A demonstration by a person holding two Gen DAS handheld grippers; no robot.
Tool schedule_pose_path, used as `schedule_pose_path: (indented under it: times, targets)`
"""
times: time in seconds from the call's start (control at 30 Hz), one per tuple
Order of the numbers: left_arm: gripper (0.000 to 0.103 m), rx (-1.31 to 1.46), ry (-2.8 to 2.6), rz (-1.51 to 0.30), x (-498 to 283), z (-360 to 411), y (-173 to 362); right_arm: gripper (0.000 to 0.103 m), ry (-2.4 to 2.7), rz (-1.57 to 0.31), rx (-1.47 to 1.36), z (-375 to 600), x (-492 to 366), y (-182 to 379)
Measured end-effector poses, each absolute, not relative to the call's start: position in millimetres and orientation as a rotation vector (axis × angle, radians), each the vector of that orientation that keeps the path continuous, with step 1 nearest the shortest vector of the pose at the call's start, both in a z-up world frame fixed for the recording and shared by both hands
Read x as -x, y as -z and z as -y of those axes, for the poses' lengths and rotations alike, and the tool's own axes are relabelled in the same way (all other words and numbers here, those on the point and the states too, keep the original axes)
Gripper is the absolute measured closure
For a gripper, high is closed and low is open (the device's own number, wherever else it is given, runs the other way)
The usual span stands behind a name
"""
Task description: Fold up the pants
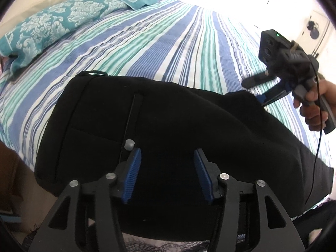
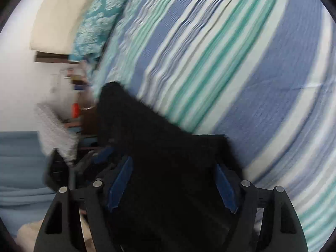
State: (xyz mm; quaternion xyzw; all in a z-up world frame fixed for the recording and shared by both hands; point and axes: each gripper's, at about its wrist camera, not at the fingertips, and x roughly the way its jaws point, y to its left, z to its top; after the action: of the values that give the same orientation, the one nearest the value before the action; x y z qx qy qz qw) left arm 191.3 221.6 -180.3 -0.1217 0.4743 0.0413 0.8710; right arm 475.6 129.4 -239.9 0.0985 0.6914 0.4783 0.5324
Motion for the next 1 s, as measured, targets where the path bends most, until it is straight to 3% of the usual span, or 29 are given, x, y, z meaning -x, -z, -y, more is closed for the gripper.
schedule_pose_path:
  times: [0.07,0.13,0.17,0.2,0.27,0.53,0.57,0.6,0.7,0.83,0.9,1.0]
  targets:
    - [0.046,0.252,-0.085,-0.991,-191.6,-221.2,180.5,0.03,-1.144,-1.632,-0.358,-129.3,-480.7,244.5]
    - [0.046,0.258,-0.085,-0.987,-191.5,-222.1,179.6,0.053,-1.055,-1.616,-0.393,-119.4,-483.0,249.4]
    - [0.046,0.268,-0.086,-0.977,-190.5,-223.7,177.6,0.082,-0.984,-1.612,-0.348,-117.3,-484.1,253.5]
    - [0.046,0.269,-0.096,-0.968,-189.7,-225.1,176.0,0.087,-0.94,-1.604,-0.313,-115.3,-486.7,256.4]
    - [0.044,0.234,-0.156,-0.95,-187.2,-229.3,172.8,0.092,-0.919,-1.569,-0.381,-105.2,-492.9,258.3]
    - [0.044,0.324,-0.322,-0.939,-175.2,-267.9,172.8,0.092,-0.821,-1.521,-0.486,-90.7,-494.4,268.7]
    - [0.043,0.328,-0.331,-0.925,-172.4,-270.6,170.1,0.089,-0.82,-1.505,-0.491,-84.2,-495.1,265.6]
    - [0.042,0.326,-0.331,-0.915,-171.3,-271.9,169.0,0.079,-0.795,-1.48,-0.476,-79.3,-496.5,260.0]
    - [0.038,0.296,-0.294,-0.881,-173.7,-263.0,163.1,0.061,-0.604,-1.317,-0.47,-32.1,-507.3,228.6]
    - [0.027,0.181,-0.176,-0.855,-180.7,-227.2,154.8,0.046,-0.613,-1.18,-0.362,-4.5,-489.9,173.5]
    - [0.022,0.074,-0.126,-0.867,-186.0,-201.7,156.8,0.019,-0.679,-1.152,-0.276,-9.4,-458.0,155.5]
    - [0.018,-0.038,-0.108,-0.95,-197.9,-181.9,174.0,0.016,-0.756,-1.182,-0.175,-17.2,-387.7,158.1]
